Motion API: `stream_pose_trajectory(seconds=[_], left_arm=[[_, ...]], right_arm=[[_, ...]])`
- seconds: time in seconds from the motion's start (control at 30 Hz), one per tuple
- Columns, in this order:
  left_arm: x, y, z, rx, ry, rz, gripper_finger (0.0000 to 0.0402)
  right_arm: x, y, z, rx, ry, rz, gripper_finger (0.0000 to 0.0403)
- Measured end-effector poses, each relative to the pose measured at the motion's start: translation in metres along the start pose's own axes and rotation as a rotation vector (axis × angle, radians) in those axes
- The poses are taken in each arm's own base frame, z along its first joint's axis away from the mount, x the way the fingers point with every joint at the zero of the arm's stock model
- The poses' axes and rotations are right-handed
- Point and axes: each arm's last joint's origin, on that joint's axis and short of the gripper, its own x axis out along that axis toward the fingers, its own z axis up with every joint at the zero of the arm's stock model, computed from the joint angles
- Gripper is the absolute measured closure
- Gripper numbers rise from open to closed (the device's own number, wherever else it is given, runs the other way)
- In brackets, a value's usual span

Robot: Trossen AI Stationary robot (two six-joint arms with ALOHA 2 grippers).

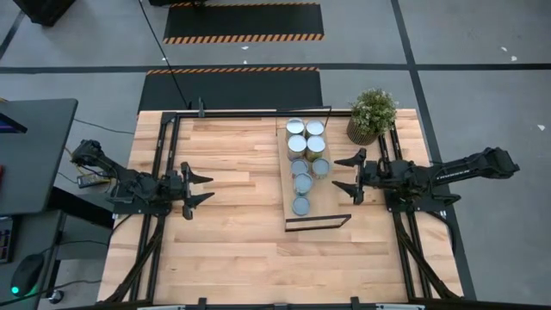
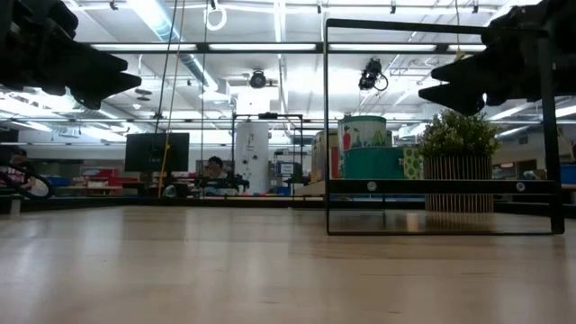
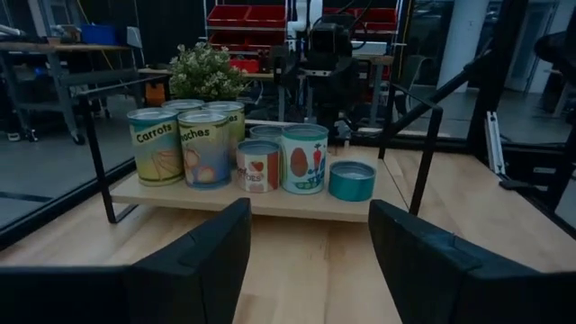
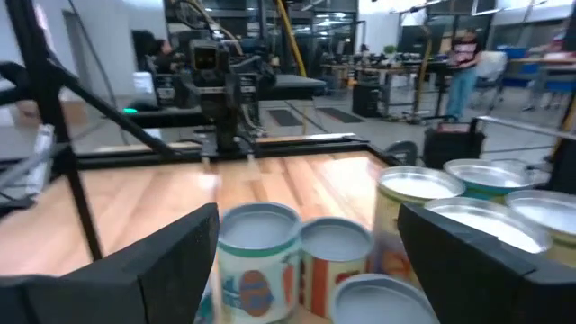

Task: Pick and place cans onto a shelf
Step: Return to Home Position

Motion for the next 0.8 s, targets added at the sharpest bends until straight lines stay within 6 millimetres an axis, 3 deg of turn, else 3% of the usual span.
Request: stream_pose_trajectory(seconds=[0.27, 0.6, 0.8], left_arm=[[0.0, 0.0, 0.0, -0.001, -0.001, -0.001, 0.0171], [0.0, 0.0, 0.0, -0.001, -0.001, -0.002, 0.017], [0.0, 0.0, 0.0, -0.001, -0.001, -0.002, 0.017]], right_arm=[[-0.009, -0.005, 0.002, -0.046, 0.0, -0.099, 0.0053], [-0.022, -0.009, 0.003, 0.025, -0.021, -0.111, 0.0053], [-0.025, -0.015, 0.005, 0.126, -0.06, -0.297, 0.0053]])
